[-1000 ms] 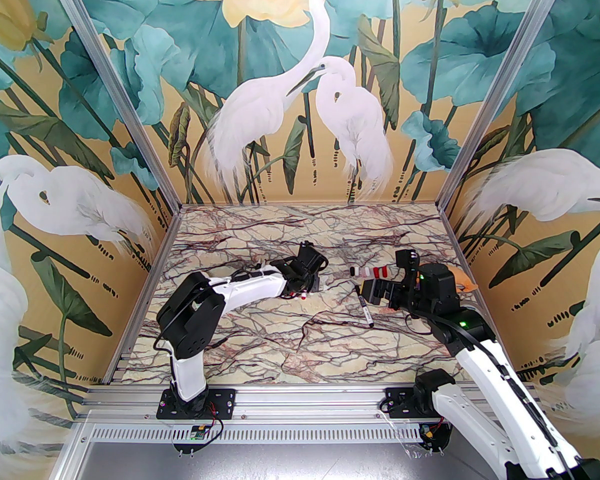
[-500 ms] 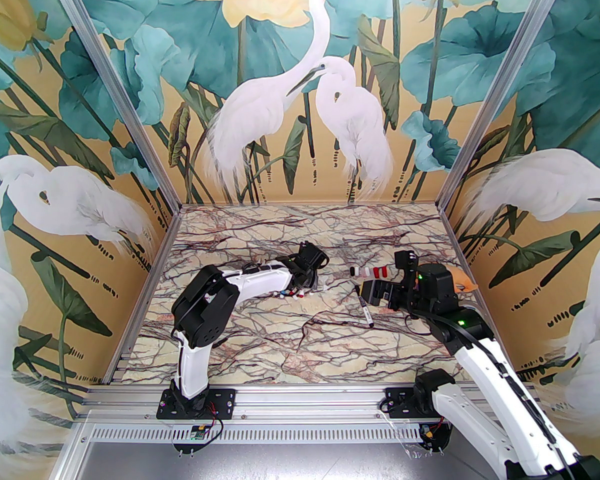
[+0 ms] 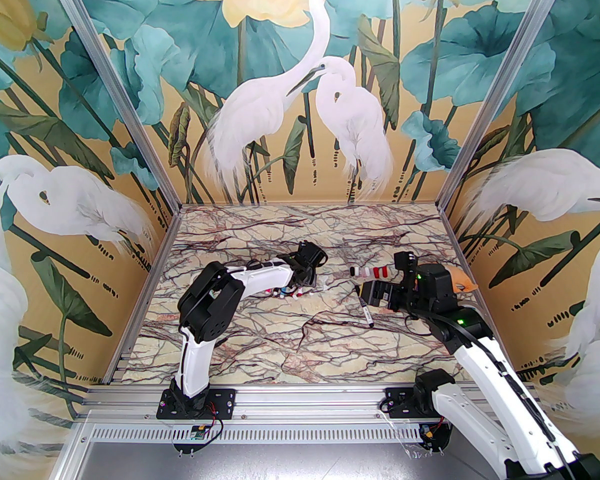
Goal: Open the pen caps
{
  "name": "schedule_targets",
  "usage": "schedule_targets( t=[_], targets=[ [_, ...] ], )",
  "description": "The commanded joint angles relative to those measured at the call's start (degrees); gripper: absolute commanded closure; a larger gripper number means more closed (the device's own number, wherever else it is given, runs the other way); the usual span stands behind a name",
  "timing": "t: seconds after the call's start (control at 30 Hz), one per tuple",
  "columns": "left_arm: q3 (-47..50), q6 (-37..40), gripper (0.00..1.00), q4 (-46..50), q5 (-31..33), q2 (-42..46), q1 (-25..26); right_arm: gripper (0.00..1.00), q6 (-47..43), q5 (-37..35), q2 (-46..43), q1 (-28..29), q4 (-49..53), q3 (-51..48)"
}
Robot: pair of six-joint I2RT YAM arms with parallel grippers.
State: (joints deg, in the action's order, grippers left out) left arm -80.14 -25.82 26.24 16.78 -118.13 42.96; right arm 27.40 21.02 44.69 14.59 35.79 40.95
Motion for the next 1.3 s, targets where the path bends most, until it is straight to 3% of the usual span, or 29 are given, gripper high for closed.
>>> schedule_targets(
  t=[0.0,0.4,0.93,1.27],
  targets=[
    [-1.5,0.9,0.83,1.0,-0.6,-1.0,-0.6,0.01,0.5,-0.4,0.1,0.2,0.8,-0.6],
    [-1.9,1.6,0.73,1.4,0.0,-1.1,-0.9,0.01,1.7,0.3,-0.3,0.2,-0.5,-2.0],
    [-0.5,0.2,0.72,2.4,-0.3,4.5,-1.0,0.01,2.0,-0.6,0.6,0.4,0.4,-1.2],
    [13.2,-1.0,0.66,-7.8,-13.8,22.1,-0.9,0.16,1.2,-8.4,5.0,3.2,2.1,-0.1]
  ],
)
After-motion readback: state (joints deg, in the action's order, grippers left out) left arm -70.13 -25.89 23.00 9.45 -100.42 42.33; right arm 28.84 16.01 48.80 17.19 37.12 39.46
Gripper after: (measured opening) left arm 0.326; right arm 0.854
